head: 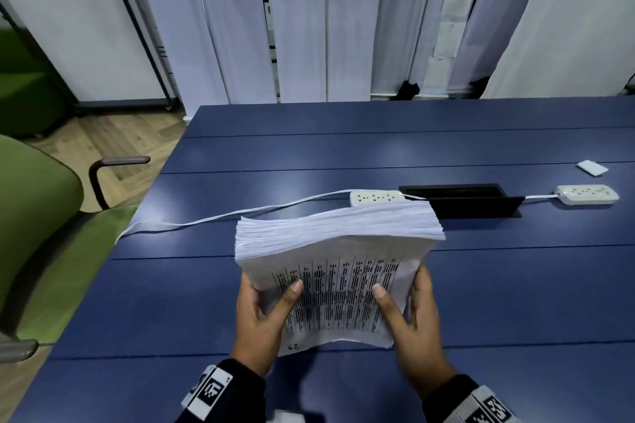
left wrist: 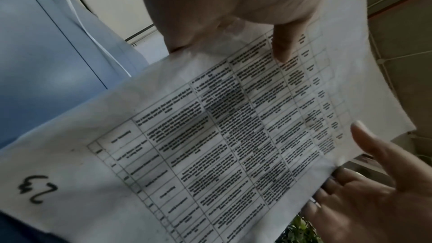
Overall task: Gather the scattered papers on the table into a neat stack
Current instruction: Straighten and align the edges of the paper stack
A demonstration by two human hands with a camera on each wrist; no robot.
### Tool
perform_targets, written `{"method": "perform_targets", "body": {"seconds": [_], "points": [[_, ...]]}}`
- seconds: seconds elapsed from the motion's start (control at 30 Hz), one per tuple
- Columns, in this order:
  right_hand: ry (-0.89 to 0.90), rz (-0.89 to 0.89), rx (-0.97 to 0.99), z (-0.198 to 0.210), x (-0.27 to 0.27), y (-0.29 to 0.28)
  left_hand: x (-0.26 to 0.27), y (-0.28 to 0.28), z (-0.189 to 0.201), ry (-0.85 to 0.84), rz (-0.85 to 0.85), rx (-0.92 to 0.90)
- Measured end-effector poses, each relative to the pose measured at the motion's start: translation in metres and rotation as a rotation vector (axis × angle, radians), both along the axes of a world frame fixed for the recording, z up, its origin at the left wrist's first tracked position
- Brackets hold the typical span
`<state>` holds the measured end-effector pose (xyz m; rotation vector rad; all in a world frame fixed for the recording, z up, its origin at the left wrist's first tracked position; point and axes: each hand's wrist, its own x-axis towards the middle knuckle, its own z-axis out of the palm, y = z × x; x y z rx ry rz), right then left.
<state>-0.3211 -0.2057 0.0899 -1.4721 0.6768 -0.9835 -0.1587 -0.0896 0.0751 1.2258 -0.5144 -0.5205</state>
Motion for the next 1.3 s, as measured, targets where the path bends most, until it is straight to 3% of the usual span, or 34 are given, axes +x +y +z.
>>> {"method": "perform_targets", "body": {"seconds": [0.27, 0.4, 0.67, 0.8, 0.93, 1.17, 1.3], "points": [[0.020, -0.008, -0.004, -0.007, 0.000, -0.005, 0.000, 0.001, -0.003, 0.002, 0.017, 0.027], [0.092, -0.102, -0.040, -0.010, 0.006, -0.015, -0.001, -0.012, -0.001, -0.006, 0.057, 0.067], [0.080, -0.208, -0.152, 0.023, 0.019, -0.012, -0.001, -0.021, 0.020, -0.068, 0.155, -0.043], [0.042, -0.135, -0.099, 0.011, 0.010, -0.009, 0.004, -0.012, 0.018, -0.079, 0.114, -0.026], [0.139, -0.005, 0.013, -0.008, 0.004, -0.005, 0.011, -0.002, 0.005, -0.018, 0.042, 0.048], [0.208, -0.016, 0.026, -0.014, 0.011, -0.005, 0.011, -0.005, -0.009, 0.023, -0.016, 0.086], [0.193, -0.015, 0.050, 0.001, 0.012, -0.007, 0.010, -0.007, -0.015, 0.006, 0.034, 0.130]]}}
